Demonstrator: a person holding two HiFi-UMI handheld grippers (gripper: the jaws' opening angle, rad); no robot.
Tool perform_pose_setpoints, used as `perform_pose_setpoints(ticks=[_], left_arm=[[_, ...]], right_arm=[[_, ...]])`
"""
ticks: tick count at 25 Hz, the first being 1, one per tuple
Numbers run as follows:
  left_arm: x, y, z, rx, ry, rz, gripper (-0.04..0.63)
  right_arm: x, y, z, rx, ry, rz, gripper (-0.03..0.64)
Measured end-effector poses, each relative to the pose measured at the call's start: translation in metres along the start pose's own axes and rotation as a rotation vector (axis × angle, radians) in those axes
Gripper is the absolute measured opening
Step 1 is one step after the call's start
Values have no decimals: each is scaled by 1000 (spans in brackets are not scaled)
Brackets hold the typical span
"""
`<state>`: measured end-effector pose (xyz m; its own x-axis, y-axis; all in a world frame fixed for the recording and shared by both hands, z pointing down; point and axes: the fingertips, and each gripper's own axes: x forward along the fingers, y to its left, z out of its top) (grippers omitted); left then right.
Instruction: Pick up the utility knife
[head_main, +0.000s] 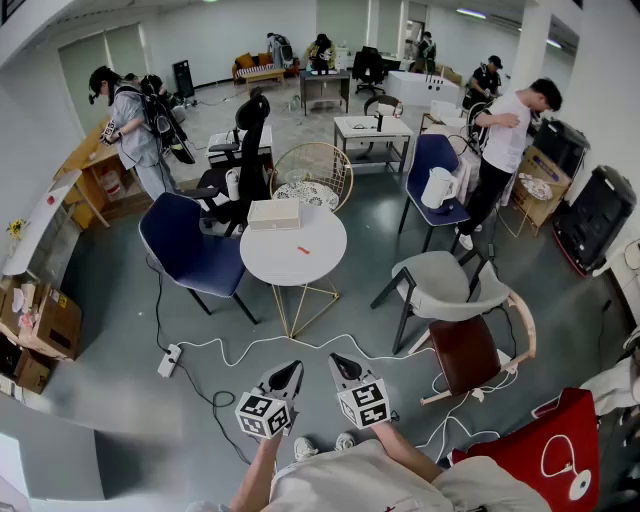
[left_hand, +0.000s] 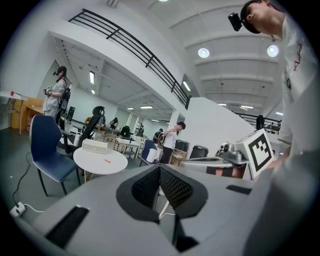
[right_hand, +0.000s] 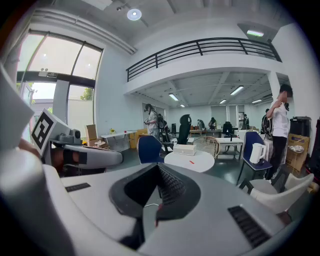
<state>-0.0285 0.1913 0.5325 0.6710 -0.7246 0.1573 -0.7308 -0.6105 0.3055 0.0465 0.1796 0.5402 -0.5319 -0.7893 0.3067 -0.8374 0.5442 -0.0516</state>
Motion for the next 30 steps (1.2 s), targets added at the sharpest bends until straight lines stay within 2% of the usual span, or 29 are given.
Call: perform_pose_setpoints(ticks=[14,30], left_arm=[[23,-14,-3,0,-3,6,12],[49,-46,-30,-14,36,24,12]], right_arm=[[-7,-23,0,9,-32,20,17],[-30,-57,-33,55,-6,46,17]])
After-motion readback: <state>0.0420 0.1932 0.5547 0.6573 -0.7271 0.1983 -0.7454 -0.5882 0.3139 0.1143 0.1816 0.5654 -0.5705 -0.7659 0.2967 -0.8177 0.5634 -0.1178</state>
